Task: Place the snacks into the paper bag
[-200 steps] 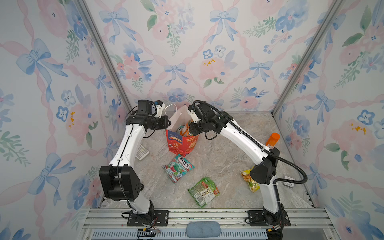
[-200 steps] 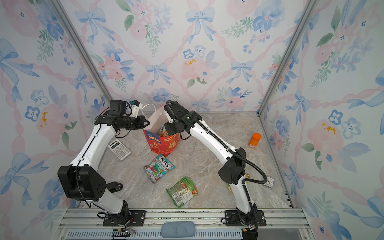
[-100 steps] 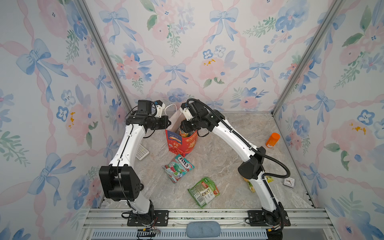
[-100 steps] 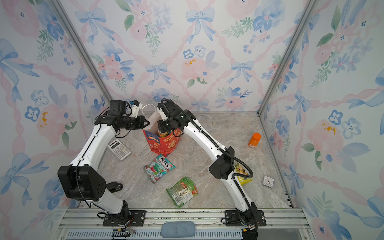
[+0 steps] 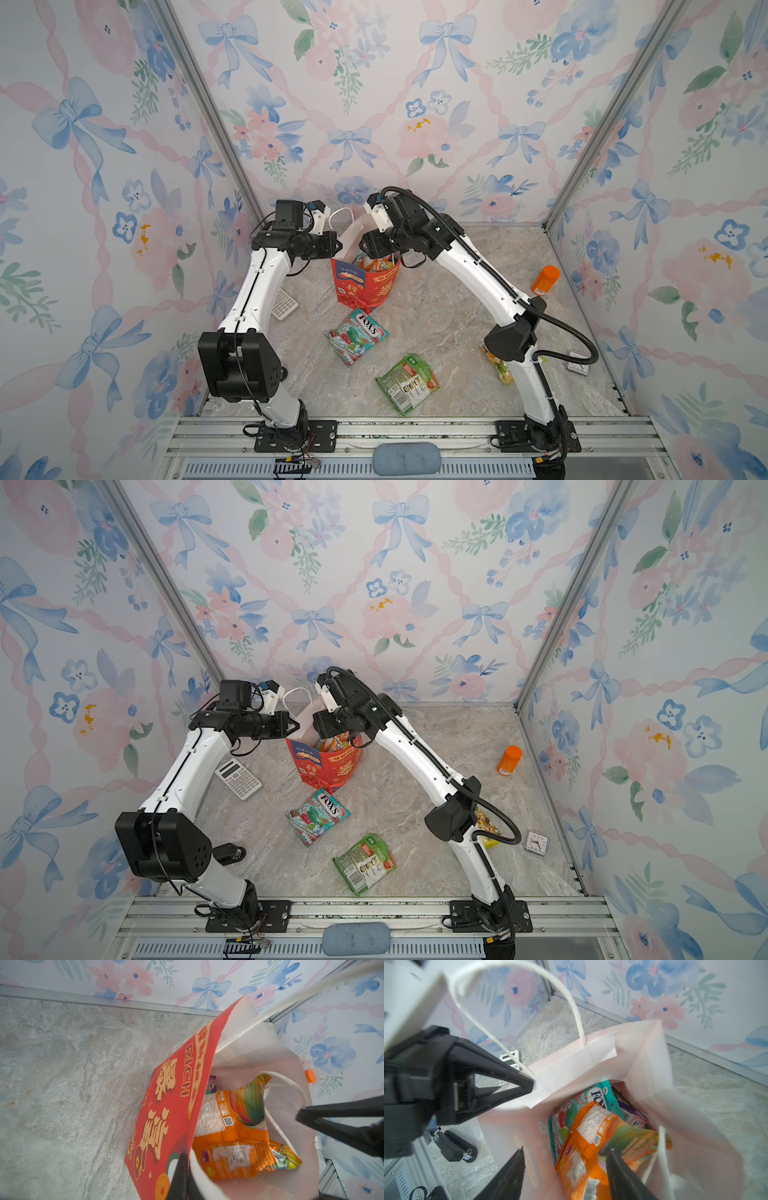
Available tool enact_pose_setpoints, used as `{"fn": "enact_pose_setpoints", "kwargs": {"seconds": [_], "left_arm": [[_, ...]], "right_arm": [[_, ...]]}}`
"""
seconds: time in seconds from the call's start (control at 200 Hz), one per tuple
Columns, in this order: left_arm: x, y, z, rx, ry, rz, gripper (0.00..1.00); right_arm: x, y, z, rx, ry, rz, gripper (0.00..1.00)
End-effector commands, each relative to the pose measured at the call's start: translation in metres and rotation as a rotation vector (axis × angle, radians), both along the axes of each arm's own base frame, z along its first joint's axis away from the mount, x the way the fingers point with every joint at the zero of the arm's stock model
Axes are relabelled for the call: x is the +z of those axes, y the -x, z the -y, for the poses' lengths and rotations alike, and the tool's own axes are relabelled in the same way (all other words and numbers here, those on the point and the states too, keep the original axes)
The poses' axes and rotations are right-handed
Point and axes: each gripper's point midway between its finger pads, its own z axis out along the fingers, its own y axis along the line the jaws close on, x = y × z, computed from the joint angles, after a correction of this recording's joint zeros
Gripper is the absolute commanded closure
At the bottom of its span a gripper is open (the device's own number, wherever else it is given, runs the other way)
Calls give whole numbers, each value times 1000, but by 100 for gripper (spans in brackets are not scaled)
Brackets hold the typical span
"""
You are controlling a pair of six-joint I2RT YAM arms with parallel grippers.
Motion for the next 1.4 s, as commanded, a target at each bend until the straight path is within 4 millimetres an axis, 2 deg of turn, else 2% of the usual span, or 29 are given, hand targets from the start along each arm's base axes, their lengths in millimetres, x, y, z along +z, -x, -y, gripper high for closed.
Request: {"fn": "enact_pose_setpoints", "kwargs": {"seconds": [0.0,0.15,0.29,0.55,0.77,1.145,1.275,1.395], "left_arm": [[-3,6,-1,4,11,-29,100],[-3,7,-1,4,12,-29,100],[-2,7,-1,5,10,-26,100],[-2,7,-1,4,14,-28,100],[-3,7,-1,6,13,-30,100],[-2,7,-1,6,9,-27,100],[-3,7,-1,4,9,-27,100],[-1,6,0,-1,19,-27,100]], "right_arm": [[45,8,26,-29,-17,91,34],[37,13,38,-47,20,79,35],[19,15,41,-59,46,50,36],[-14,-11,55,-123,164,57,37],[-21,-31,58,-150,235,123,45],[-36,-54,45,-147,266,155,64],[-35,-56,42,-141,266,162,82],[-15,-52,41,-131,230,193,99]]}}
